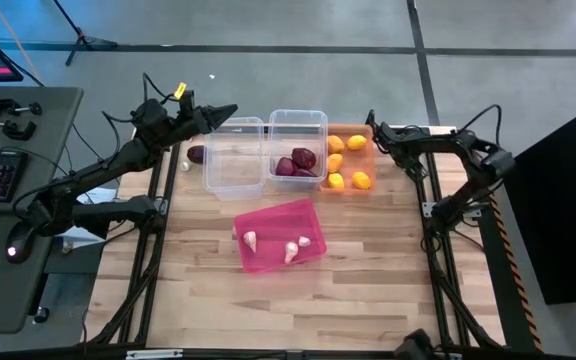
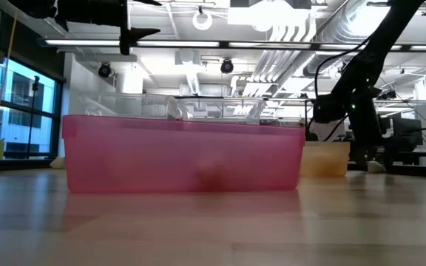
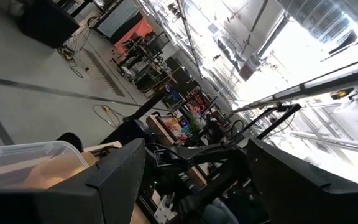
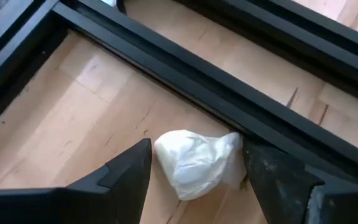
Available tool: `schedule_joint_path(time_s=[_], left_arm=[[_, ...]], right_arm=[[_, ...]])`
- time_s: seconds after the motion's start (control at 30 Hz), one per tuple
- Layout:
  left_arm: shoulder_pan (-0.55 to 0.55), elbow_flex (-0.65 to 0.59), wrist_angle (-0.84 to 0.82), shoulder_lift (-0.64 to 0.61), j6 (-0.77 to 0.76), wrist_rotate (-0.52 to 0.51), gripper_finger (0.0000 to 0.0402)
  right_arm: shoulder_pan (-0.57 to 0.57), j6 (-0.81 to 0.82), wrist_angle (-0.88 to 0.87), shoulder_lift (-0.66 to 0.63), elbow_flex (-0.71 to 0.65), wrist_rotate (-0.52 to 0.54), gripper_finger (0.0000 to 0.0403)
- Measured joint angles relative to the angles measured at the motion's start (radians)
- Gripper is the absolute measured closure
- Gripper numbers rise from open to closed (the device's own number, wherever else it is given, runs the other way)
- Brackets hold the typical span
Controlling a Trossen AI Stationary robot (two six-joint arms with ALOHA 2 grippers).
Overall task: Sort produce into baskets
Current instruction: Put the white garlic into the pink bin
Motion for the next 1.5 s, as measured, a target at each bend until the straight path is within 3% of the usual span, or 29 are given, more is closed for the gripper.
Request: schedule_joint_path(time_s=[0.2,0.4,0.53,0.63,0.7,0.9,1.13,1.33,1.5], left_arm=[[0.000,0.000,-0.001,0.000,0.009,0.000,0.0134],[0.000,0.000,-0.001,0.000,0.048,0.000,0.0134],[0.000,0.000,-0.001,0.000,0.069,-0.001,0.0134],[0.000,0.000,-0.001,0.000,0.071,-0.001,0.0134],[0.000,0.000,-0.001,0.000,0.080,-0.001,0.0134],[0.000,0.000,-0.001,0.000,0.087,-0.002,0.0134],[0.000,0.000,0.000,0.000,0.058,-0.002,0.0134],[-0.002,0.000,0.002,0.000,0.024,-0.002,0.0134],[-0.002,0.000,0.010,0.000,-0.065,-0.002,0.0134]], right_arm=[[0.014,-0.093,0.010,-0.004,-0.003,-0.006,0.0195],[0.038,-0.246,-0.024,-0.081,-0.005,-0.011,0.0318],[0.128,-0.304,-0.043,-0.225,-0.006,0.095,0.0367],[0.234,-0.365,0.040,-0.364,-0.006,0.142,0.0366],[0.318,-0.500,0.159,-0.441,-0.005,0.130,0.0352],[0.614,-0.831,0.522,-0.522,-0.005,-0.098,0.0312],[0.903,-0.818,0.759,-0.396,-0.003,-0.383,0.0306],[1.031,-0.789,0.786,-0.238,0.018,-0.436,0.0301],[1.033,-0.832,0.706,-0.123,0.135,-0.486,0.0254]])
